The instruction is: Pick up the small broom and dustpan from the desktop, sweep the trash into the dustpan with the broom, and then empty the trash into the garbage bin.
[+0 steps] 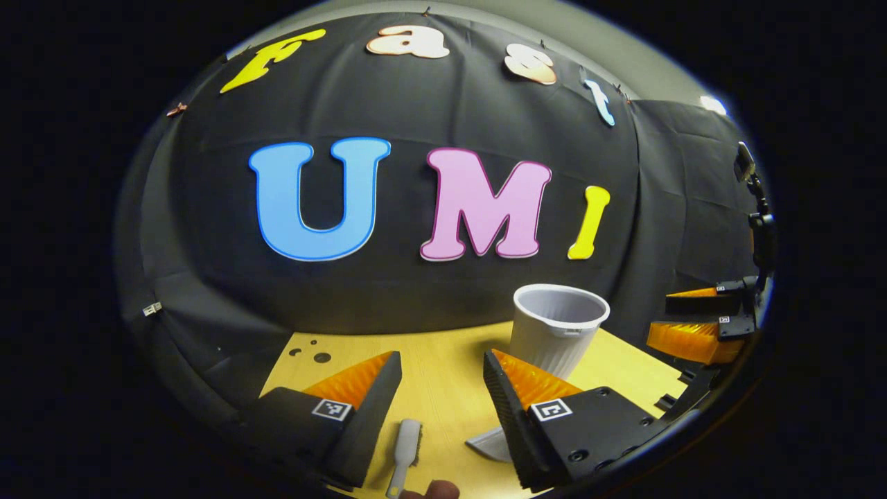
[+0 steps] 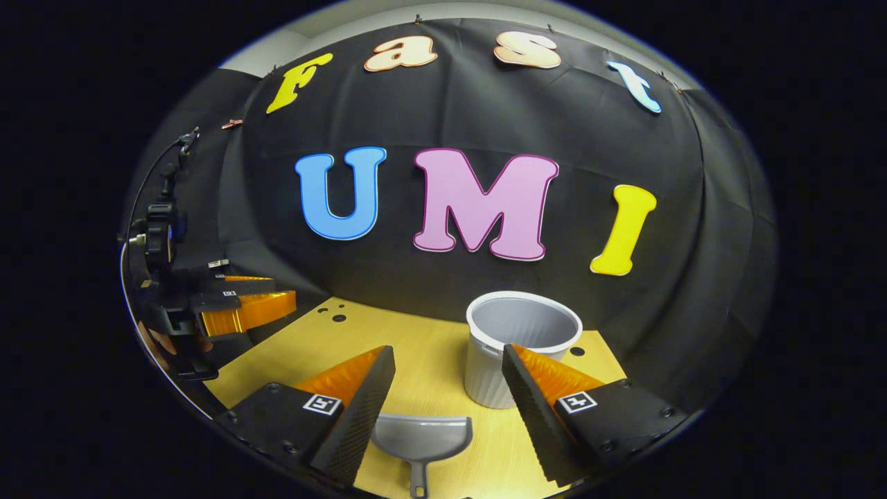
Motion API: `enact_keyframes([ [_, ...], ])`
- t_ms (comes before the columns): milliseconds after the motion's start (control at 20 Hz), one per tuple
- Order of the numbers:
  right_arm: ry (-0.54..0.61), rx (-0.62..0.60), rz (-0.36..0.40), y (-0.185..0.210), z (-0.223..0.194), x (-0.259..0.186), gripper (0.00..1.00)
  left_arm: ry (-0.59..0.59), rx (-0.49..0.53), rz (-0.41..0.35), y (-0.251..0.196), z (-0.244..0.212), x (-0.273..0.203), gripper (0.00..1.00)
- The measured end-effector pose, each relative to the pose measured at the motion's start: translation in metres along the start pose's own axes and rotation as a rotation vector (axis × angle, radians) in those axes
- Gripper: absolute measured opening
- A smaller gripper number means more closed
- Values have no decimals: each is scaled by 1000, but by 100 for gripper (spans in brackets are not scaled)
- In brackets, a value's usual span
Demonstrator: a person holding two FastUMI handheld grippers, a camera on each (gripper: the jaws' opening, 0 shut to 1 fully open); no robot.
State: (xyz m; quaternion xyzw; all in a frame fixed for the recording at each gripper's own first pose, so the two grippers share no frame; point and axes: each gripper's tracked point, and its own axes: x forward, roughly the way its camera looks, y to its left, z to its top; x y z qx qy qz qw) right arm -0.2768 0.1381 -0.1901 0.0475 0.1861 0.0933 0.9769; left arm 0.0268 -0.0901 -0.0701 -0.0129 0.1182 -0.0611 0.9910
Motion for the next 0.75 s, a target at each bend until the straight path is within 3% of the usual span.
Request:
enact_keyframes([
  [150,-37,3,-5,-6,13,-1,97,-74,-29,-2,-8,20,-3,86],
  [300,-56,21,-11,-5,20,-1,97,-112,7,-5,-19,29,-3,95],
  [750,-112,38,-54,-20,46,-23,97,-124,69,-60,-59,48,9,95],
])
